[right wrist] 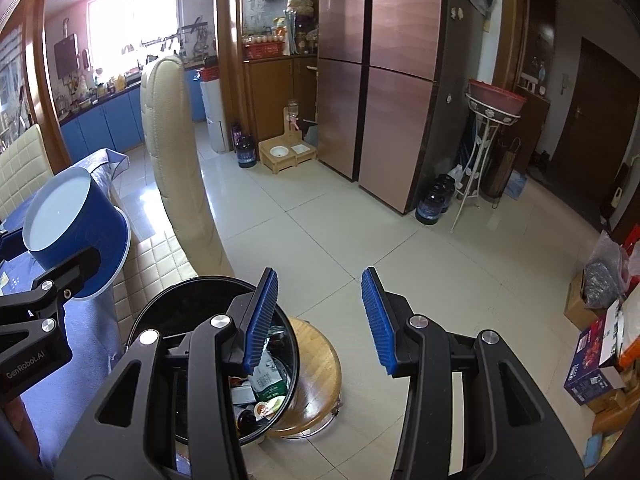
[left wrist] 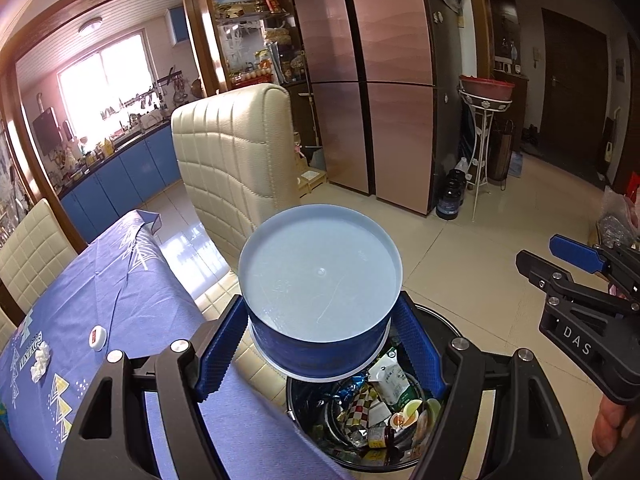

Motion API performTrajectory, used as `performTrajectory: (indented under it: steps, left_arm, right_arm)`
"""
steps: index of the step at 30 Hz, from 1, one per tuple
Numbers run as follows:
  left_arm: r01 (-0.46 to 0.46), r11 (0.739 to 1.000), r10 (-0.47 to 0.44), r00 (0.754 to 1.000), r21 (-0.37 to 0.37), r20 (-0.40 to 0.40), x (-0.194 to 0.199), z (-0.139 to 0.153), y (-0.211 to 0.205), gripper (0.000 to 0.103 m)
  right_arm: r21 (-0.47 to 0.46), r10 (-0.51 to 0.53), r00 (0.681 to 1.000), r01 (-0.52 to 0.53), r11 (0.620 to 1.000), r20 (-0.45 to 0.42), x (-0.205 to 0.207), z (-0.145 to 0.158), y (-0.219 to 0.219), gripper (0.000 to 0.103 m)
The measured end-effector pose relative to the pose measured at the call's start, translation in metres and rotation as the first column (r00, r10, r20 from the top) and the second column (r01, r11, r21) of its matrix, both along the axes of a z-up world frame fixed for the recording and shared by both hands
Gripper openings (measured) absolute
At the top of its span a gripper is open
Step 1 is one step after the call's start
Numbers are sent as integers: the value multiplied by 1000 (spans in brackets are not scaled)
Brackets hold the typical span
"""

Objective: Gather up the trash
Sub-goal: 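Open the left gripper over the bin to drop the blue can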

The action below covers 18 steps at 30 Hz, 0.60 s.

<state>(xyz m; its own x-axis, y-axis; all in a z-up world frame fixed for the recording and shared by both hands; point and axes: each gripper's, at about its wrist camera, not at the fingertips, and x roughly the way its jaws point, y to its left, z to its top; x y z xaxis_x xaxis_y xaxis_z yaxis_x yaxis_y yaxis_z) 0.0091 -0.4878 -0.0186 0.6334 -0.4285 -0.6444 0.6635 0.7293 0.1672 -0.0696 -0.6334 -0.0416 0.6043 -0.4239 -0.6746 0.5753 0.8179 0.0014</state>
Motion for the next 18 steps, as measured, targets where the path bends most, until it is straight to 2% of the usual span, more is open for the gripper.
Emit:
performTrajectory:
  steps: [11, 14, 18]
  left_arm:
    - [18, 1000, -18, 999, 8, -27, -2, -5, -21, 73]
    - [17, 1000, -17, 999, 7, -36, -1, -7, -24, 86]
    - [13, 1000, -13, 999, 3, -39, 0, -9, -25, 88]
  right_arm:
    - [15, -18, 1000, 18, 1000, -3, -6, -10, -17, 46]
    - [22, -22, 1000, 23, 999, -6, -5, -13, -19, 46]
    - [30, -23, 1000, 23, 999, -13, -3, -16, -21, 46]
